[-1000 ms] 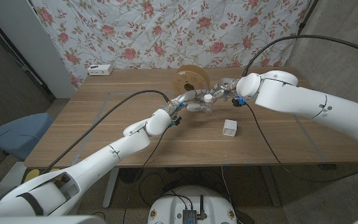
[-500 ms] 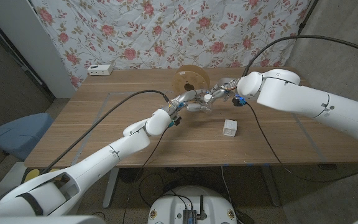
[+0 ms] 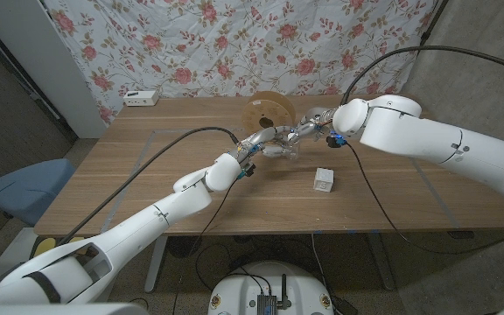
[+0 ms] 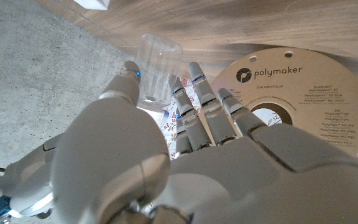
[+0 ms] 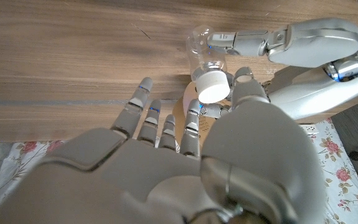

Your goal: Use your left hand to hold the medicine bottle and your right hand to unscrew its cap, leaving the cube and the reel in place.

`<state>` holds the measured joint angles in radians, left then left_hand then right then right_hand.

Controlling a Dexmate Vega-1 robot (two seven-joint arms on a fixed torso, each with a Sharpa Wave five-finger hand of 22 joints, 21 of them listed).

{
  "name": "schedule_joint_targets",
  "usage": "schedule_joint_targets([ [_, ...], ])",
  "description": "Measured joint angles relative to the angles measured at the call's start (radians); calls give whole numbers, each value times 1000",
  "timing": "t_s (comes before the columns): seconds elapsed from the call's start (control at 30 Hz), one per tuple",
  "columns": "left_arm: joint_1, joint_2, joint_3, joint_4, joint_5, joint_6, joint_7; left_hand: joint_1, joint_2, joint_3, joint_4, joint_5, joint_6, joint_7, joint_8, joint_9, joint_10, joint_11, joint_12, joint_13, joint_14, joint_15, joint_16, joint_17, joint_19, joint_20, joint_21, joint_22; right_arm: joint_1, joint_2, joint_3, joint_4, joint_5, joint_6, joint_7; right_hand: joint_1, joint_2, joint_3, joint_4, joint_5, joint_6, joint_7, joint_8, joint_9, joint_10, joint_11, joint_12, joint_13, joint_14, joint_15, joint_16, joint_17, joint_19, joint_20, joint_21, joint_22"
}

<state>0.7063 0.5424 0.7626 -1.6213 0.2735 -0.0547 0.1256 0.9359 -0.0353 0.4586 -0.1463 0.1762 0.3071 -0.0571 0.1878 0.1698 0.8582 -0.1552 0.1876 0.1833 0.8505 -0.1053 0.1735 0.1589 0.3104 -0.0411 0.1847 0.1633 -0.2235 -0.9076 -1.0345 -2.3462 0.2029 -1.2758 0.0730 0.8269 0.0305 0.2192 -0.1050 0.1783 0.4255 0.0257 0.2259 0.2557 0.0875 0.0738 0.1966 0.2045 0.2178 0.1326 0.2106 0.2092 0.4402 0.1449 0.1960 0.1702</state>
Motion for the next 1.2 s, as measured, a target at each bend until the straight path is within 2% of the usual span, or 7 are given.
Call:
schedule_joint_targets([
  [0.2, 1, 0, 0, -1, 0, 2, 0, 0, 0, 0, 0, 0, 0, 0, 0, 0, 0, 0, -2, 0, 0, 0, 0, 0, 0, 0, 0, 0, 22, 5, -37, -7, -39, -16, -18, -34, -29, -25, 6, 11, 29, 0, 12, 3, 11, 11, 8, 3, 4, 4, 0, -5, 5, 34, 0, 0],
  [0.23, 1, 0, 0, -1, 0, 2, 0, 0, 0, 0, 0, 0, 0, 0, 0, 0, 0, 0, -2, 0, 0, 0, 0, 0, 0, 0, 0, 0, 22, 5, -37, -7, -44, -17, -21, -37, -32, -26, 7, 11, 36, -1, 12, 3, 14, 14, 8, 3, 7, 7, 0, -5, 9, 38, 0, 0],
  [0.27, 1, 0, 0, -1, 0, 2, 0, 0, 0, 0, 0, 0, 0, 0, 0, 0, 0, 0, 0, 0, 0, 0, 0, 0, 0, 0, 0, 0, 40, 4, -73, -14, -50, -17, -22, -38, -33, -26, 7, 11, 36, -1, 12, 3, 14, 14, 8, 3, 5, 9, 0, -5, 12, 42, 0, 0],
  [0.4, 1, 0, 0, -1, 0, 2, 0, 0, 0, 0, 0, 0, 0, 0, 0, 0, 0, 0, 1, 1, 0, 0, 0, 0, 0, 0, 0, 0, 40, 4, -73, -14, -73, -15, -29, -46, -33, -29, 4, 11, 39, 3, 12, 7, 27, 16, 8, 3, 12, 23, 0, -5, 17, 55, 1, 5],
  [0.5, 1, 0, 0, -2, 1, 3, 0, 0, 0, 0, 0, 0, 0, 0, 0, 0, -2, 2, 1, 1, 0, 0, 0, 0, 0, 0, 0, 0, 59, -8, -116, -22, -94, -7, -29, -46, -33, -31, 3, 11, 39, 3, 12, 7, 31, 19, 8, 3, 20, 30, 0, -5, 19, 60, 4, 5],
  [0.9, 4, 2, 0, -5, 2, 6, 3, 0, 0, 0, 0, 0, -6, -6, 0, 0, -2, 2, 1, 1, 0, 0, 0, 0, 0, 0, 0, 0, 63, -24, -139, -22, -146, 28, -10, -29, -33, -16, -19, 35, 43, 7, 12, 7, 43, 32, 15, 3, 32, 43, 4, -9, 34, 66, 8, 5],
  [1.2, 5, 2, 0, -5, 2, 6, 4, 0, 0, 0, 0, 0, -6, -5, 0, 0, 0, 0, 0, 1, 0, 0, 0, 0, 0, 0, 0, 0, 79, -17, -162, -11, -196, 36, 41, -28, -43, -16, -28, 51, 82, 10, 33, 12, 52, 41, 15, 3, 38, 48, 4, -9, 43, 67, 8, 2],
])
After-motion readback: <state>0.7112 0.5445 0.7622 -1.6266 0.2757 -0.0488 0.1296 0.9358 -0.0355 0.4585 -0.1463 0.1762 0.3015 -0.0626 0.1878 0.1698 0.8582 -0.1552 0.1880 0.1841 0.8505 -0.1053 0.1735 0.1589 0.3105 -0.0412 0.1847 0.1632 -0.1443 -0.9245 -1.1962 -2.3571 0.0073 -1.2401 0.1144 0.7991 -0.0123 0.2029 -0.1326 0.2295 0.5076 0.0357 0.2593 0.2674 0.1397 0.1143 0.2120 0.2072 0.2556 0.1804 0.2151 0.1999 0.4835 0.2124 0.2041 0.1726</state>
